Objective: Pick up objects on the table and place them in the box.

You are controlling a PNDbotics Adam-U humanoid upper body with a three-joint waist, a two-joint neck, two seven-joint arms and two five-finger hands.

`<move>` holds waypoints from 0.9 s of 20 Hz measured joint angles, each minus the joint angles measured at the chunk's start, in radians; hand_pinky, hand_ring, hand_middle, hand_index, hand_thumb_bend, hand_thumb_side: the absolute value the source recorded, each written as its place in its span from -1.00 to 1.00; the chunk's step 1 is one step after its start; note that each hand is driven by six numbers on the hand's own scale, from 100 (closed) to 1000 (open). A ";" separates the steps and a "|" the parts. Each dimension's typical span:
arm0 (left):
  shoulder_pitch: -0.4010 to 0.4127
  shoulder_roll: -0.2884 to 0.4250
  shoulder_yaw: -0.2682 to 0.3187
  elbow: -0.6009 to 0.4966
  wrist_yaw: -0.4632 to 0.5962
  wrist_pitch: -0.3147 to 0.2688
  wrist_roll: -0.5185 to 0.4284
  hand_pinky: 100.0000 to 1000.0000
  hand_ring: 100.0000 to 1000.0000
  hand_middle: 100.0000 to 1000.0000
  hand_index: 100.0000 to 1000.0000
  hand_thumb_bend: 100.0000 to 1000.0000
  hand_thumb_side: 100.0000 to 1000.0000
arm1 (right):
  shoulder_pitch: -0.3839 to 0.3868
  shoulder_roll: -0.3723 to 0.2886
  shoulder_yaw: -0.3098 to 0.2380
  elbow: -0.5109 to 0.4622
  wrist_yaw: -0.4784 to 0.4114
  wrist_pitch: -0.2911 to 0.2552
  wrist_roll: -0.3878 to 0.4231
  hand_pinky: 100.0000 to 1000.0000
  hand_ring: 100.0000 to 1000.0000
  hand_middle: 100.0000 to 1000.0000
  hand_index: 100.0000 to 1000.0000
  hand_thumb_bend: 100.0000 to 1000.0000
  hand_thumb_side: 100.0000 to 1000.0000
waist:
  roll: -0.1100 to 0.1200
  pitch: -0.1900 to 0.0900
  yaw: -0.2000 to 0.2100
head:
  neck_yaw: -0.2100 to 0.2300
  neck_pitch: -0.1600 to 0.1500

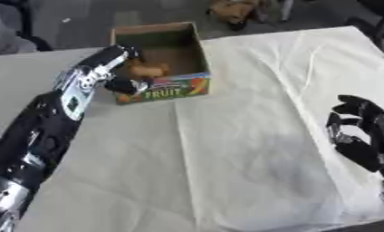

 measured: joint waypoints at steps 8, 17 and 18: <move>0.059 0.020 0.041 -0.190 0.138 0.017 0.081 0.34 0.67 0.66 0.62 -0.02 0.08 | 0.001 0.000 -0.001 0.000 0.000 0.000 0.000 0.36 0.52 0.23 0.63 -1.00 -0.64 | -0.006 -0.003 0.023 | -0.008 0.000; 0.193 0.030 0.059 -0.445 0.296 -0.020 0.236 0.19 0.57 0.53 0.53 0.04 -0.23 | 0.009 0.000 -0.007 0.001 0.000 0.000 -0.002 0.36 0.53 0.23 0.63 -1.00 -0.64 | -0.011 -0.008 0.050 | -0.018 0.000; 0.215 0.033 0.059 -0.473 0.313 -0.023 0.253 0.16 0.54 0.49 0.50 0.01 -0.28 | 0.009 0.000 -0.007 0.001 0.000 0.000 -0.002 0.36 0.53 0.23 0.63 -1.00 -0.64 | -0.012 -0.010 0.054 | -0.018 0.000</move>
